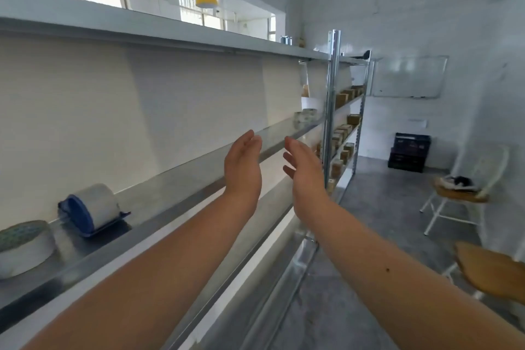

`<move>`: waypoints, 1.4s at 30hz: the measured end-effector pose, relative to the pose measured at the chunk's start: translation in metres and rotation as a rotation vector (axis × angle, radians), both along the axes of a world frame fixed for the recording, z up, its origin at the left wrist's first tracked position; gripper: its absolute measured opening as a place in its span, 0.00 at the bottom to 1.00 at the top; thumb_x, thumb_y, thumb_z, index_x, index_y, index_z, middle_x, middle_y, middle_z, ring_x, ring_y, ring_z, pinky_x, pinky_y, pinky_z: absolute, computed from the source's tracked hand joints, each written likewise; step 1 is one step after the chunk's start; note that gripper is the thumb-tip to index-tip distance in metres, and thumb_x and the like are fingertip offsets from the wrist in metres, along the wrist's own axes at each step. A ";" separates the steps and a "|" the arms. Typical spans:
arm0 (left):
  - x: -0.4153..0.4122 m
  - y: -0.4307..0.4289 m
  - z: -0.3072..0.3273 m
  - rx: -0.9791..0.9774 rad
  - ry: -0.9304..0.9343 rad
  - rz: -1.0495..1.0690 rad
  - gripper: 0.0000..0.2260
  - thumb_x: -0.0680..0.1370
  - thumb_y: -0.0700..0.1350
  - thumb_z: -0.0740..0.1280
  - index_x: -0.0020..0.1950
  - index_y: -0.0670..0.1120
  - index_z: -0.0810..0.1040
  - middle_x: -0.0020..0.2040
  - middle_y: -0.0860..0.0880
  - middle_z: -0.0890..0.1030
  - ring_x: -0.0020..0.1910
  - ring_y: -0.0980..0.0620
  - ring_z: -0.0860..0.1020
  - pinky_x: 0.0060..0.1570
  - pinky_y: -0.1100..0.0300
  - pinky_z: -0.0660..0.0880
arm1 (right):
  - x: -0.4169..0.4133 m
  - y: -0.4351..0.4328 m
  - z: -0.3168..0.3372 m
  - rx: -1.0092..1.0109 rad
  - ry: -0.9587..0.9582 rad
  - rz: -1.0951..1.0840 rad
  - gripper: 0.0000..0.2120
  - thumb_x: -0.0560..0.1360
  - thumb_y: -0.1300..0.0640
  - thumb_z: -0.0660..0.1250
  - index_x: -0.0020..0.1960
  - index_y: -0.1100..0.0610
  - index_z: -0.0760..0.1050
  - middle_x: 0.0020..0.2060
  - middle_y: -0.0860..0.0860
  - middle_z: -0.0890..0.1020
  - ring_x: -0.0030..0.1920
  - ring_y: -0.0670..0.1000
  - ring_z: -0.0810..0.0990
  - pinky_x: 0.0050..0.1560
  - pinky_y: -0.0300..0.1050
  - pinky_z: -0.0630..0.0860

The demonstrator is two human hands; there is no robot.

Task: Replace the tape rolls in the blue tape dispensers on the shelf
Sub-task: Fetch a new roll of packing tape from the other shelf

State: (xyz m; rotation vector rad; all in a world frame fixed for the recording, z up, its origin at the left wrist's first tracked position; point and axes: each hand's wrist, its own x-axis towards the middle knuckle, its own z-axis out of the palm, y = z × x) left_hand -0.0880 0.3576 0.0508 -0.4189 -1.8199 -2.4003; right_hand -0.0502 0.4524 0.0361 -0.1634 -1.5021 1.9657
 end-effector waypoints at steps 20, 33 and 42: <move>-0.073 0.363 -0.012 -0.020 -0.020 -0.317 0.14 0.84 0.52 0.63 0.68 0.58 0.78 0.68 0.50 0.80 0.68 0.49 0.77 0.71 0.47 0.71 | -0.021 0.360 -0.020 -0.037 -0.129 -0.336 0.11 0.82 0.45 0.63 0.46 0.43 0.82 0.44 0.38 0.83 0.50 0.42 0.81 0.58 0.44 0.77; -0.221 0.565 -0.040 -0.127 0.068 -0.584 0.30 0.74 0.68 0.60 0.74 0.60 0.74 0.74 0.53 0.76 0.72 0.50 0.74 0.75 0.42 0.67 | -0.156 0.534 -0.021 0.045 -0.132 -0.518 0.07 0.83 0.46 0.63 0.53 0.43 0.79 0.55 0.42 0.81 0.61 0.47 0.79 0.62 0.46 0.75; -0.306 0.684 -0.048 -0.128 0.036 -0.650 0.24 0.84 0.61 0.55 0.79 0.54 0.70 0.75 0.48 0.76 0.71 0.47 0.75 0.73 0.42 0.70 | -0.223 0.633 -0.027 0.051 -0.160 -0.656 0.12 0.78 0.42 0.61 0.53 0.43 0.82 0.54 0.45 0.84 0.60 0.49 0.81 0.68 0.55 0.76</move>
